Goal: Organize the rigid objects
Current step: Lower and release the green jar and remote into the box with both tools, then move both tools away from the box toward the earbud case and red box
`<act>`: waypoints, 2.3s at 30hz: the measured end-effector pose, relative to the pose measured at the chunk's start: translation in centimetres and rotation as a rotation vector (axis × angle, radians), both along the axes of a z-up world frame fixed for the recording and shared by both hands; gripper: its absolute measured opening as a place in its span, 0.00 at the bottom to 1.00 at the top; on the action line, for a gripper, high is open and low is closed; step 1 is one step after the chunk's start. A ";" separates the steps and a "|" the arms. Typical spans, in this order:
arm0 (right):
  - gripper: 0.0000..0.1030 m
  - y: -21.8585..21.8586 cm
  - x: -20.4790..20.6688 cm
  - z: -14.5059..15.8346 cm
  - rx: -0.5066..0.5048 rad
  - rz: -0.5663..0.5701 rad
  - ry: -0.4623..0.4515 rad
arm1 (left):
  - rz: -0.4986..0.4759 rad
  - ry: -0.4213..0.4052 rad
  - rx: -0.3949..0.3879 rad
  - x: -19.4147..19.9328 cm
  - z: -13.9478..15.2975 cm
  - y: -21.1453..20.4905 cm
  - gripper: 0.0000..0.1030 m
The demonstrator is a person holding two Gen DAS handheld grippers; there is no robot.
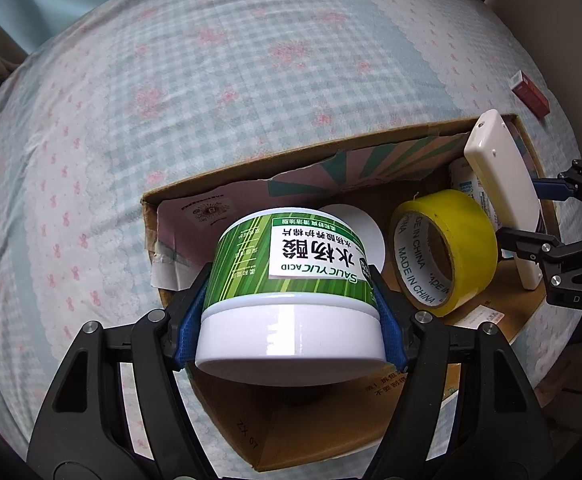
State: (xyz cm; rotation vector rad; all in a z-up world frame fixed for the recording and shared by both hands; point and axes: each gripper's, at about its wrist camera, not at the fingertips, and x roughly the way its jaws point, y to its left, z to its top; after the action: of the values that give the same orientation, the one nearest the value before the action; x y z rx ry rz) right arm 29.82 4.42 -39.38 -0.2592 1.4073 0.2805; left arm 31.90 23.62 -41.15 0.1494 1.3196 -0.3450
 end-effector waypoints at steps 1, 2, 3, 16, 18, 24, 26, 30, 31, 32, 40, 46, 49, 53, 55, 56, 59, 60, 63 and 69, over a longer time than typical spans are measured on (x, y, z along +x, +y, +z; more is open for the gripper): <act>0.55 0.0 0.0 -0.1 -0.006 -0.003 -0.003 | -0.001 -0.002 -0.003 -0.1 0.3 0.0 0.80; 0.69 0.0 0.0 0.0 -0.007 -0.006 -0.001 | -0.002 -0.014 0.002 -0.3 0.7 0.0 0.92; 0.79 0.0 0.0 0.1 0.001 -0.011 0.001 | -0.005 -0.032 0.010 -0.6 1.1 0.0 1.00; 1.00 -1.4 -1.2 2.3 0.163 -0.126 0.010 | 0.040 -0.024 0.001 -3.4 3.0 0.7 1.00; 1.00 -1.3 -1.3 2.6 0.159 -0.117 0.007 | 0.047 -0.029 0.000 -3.6 3.4 0.6 1.00; 1.00 -1.5 -1.8 3.7 0.105 -0.105 0.010 | 0.071 -0.041 0.006 -4.3 5.1 0.8 1.00; 1.00 -1.8 -2.2 4.4 0.084 -0.117 0.002 | 0.085 -0.042 0.011 -4.7 5.6 1.1 1.00; 1.00 -2.5 -3.1 6.5 0.091 -0.153 -0.020 | 0.122 -0.054 0.001 -5.9 7.4 1.5 1.00; 1.00 -2.5 -3.4 7.1 0.082 -0.154 -0.030 | 0.128 -0.061 0.008 -6.3 8.0 1.5 1.00; 1.00 -2.6 -3.7 7.8 0.072 -0.153 -0.043 | 0.131 -0.069 0.023 -6.7 8.6 1.4 1.00; 1.00 -5.3 -6.9 13.2 0.111 -0.208 -0.084 | 0.206 -0.141 -0.003 -10.4 14.7 0.3 1.00; 1.00 -8.2 -9.1 16.7 0.056 -0.176 -0.164 | 0.264 -0.214 -0.015 -13.2 18.5 -3.1 1.00; 1.00 -10.5 -9.8 17.8 0.043 -0.141 -0.201 | 0.309 -0.220 -0.025 -14.3 19.7 -5.3 1.00; 1.00 -14.6 -10.2 18.5 0.061 -0.098 -0.239 | 0.367 -0.250 0.010 -15.9 20.8 -9.7 1.00; 1.00 -16.9 -10.1 18.4 0.079 -0.065 -0.242 | 0.399 -0.256 0.037 -16.7 20.8 -12.3 1.00; 1.00 -18.0 -10.0 18.3 0.080 -0.047 -0.246 | 0.421 -0.253 0.048 -17.0 20.7 -13.7 1.00; 1.00 -21.6 -9.0 17.8 0.095 0.008 -0.241 | 0.491 -0.224 0.066 -17.8 20.0 -17.8 1.00; 1.00 -22.8 -8.7 17.6 0.102 0.028 -0.240 | 0.516 -0.211 0.052 -18.1 19.7 -19.2 1.00; 1.00 -26.4 -7.2 16.7 0.091 0.073 -0.238 | 0.581 -0.171 0.012 -18.3 18.4 -23.8 1.00; 1.00 -33.1 -3.5 13.4 0.058 0.116 -0.224 | 0.601 -0.116 0.023 -16.8 14.3 -32.1 1.00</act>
State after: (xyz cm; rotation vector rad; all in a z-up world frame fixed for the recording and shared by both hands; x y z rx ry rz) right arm 26.31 -28.68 -25.96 -0.3158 1.1627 0.3756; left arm 15.12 -8.48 -26.83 -0.2051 1.1904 0.1872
